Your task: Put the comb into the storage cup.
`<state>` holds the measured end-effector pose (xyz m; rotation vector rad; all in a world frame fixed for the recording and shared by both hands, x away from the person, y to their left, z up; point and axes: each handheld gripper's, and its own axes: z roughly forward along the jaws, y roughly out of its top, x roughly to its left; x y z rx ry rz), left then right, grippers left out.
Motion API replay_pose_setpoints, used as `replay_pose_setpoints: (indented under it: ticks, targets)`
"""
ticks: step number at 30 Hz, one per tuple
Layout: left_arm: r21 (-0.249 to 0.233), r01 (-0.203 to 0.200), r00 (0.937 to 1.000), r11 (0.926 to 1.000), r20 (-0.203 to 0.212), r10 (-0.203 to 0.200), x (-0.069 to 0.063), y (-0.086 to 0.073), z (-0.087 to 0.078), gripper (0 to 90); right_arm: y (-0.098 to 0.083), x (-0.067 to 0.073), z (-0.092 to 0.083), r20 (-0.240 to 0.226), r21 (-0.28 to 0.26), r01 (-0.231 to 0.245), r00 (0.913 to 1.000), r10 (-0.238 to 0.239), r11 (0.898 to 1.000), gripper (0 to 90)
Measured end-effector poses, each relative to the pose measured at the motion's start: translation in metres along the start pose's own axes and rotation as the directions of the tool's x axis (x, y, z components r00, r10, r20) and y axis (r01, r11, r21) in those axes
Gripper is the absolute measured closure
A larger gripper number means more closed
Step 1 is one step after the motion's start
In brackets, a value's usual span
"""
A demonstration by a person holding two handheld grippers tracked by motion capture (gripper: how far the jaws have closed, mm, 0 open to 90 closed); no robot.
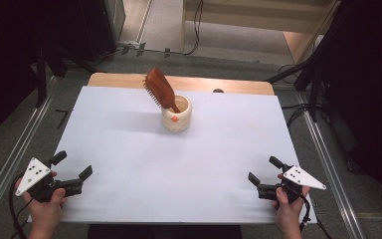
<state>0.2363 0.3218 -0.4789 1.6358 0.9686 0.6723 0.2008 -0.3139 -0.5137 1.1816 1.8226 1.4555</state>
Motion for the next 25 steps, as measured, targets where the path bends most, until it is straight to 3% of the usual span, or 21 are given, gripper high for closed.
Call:
replay_pose_setpoints:
  ticks: [4, 11, 18, 25]
  targets:
    - [0.003, 0.017, 0.9999, 0.9999, -0.004, -0.017, 0.008, -0.001, -0.001, 0.0, 0.000, -0.001, -0.001, 0.001, -0.002, -0.007, 1.0000, 0.007, 1.000, 0.0]
    - [-0.006, 0.019, 0.9996, 0.9998, -0.021, -0.019, 0.014, -0.003, -0.006, 0.0, -0.001, -0.007, -0.005, -0.005, -0.031, -0.061, 0.9981, 0.061, 0.998, 0.0]
    - [-0.014, 0.046, 0.9988, 0.9988, -0.016, -0.046, 0.019, -0.007, -0.006, 0.0, -0.001, -0.006, -0.003, -0.001, -0.026, -0.048, 0.9988, 0.048, 0.999, 0.0]
    - [-0.017, 0.052, 0.9986, 0.9985, -0.011, -0.052, 0.019, -0.008, -0.005, 0.0, -0.002, -0.005, -0.003, 0.020, -0.027, -0.064, 0.9977, 0.065, 0.998, 0.0]
